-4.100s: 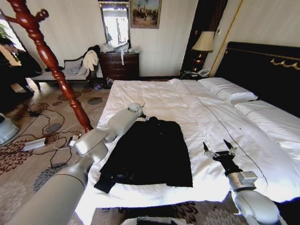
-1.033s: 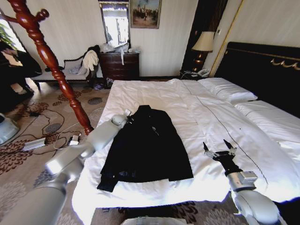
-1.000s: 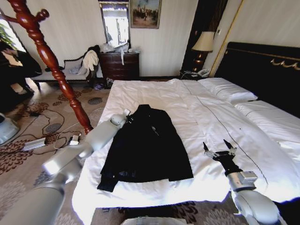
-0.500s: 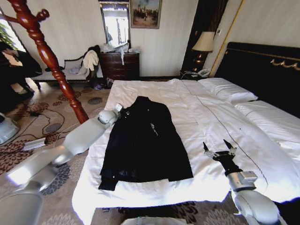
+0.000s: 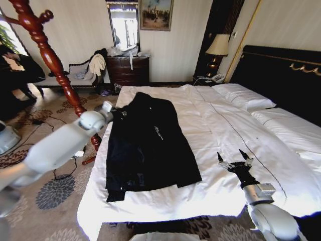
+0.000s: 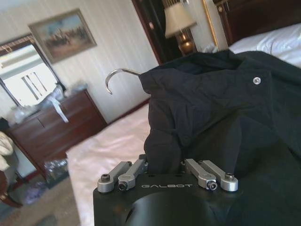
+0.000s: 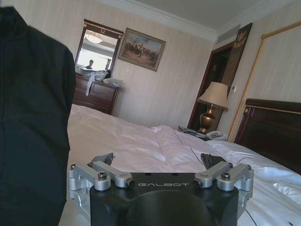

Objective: Pick up the clothes from the bed and hang them on the clothes hanger.

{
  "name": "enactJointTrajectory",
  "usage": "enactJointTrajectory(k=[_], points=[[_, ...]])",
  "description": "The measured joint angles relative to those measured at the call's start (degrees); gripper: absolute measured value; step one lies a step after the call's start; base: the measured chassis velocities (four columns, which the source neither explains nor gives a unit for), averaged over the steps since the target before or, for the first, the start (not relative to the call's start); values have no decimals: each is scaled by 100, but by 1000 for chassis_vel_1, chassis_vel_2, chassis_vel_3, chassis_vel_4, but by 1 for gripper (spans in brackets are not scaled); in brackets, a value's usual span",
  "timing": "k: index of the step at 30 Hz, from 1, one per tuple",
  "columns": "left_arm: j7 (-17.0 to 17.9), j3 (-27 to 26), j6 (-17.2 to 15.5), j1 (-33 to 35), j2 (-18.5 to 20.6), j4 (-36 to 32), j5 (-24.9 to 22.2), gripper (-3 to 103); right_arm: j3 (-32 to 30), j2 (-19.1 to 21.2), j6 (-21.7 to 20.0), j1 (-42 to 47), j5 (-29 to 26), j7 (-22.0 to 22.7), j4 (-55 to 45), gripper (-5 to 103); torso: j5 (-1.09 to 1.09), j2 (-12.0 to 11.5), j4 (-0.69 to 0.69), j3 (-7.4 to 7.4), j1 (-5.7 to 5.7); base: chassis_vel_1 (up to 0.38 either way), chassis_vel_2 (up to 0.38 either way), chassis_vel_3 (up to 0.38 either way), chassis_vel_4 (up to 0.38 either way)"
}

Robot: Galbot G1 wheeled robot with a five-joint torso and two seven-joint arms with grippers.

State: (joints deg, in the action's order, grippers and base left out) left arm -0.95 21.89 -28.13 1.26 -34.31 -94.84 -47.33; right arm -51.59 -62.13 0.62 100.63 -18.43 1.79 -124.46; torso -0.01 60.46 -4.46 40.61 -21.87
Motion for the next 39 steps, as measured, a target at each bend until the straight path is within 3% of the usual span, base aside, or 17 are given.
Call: enactJointTrajectory(k=[8,16,21,27,39], points=[[9,-291,-291,-287,645,-763,-529,23,1,0,0,0,0,0,0,100,0,0,-1,0,0,0,0,0,0],[-66,-636,-270,-333,1082,-893,-375,23,0,0,0,0,0,0,0,100,0,0,-2,0,0,0,0,0,0],[-262,-898,-161,-337,1430,-769,-25,23,0,0,0,0,0,0,0,100,-1,0,1,0,0,0,0,0,0],[-432,-941,-83,-580,1486,-531,430,23,1,0,0,0,0,0,0,100,-1,0,1,1,0,0,0,0,0],[-643,-41,143,-2053,738,462,2155,23,0,0,0,0,0,0,0,100,1,0,0,1,-1,0,0,0,0]])
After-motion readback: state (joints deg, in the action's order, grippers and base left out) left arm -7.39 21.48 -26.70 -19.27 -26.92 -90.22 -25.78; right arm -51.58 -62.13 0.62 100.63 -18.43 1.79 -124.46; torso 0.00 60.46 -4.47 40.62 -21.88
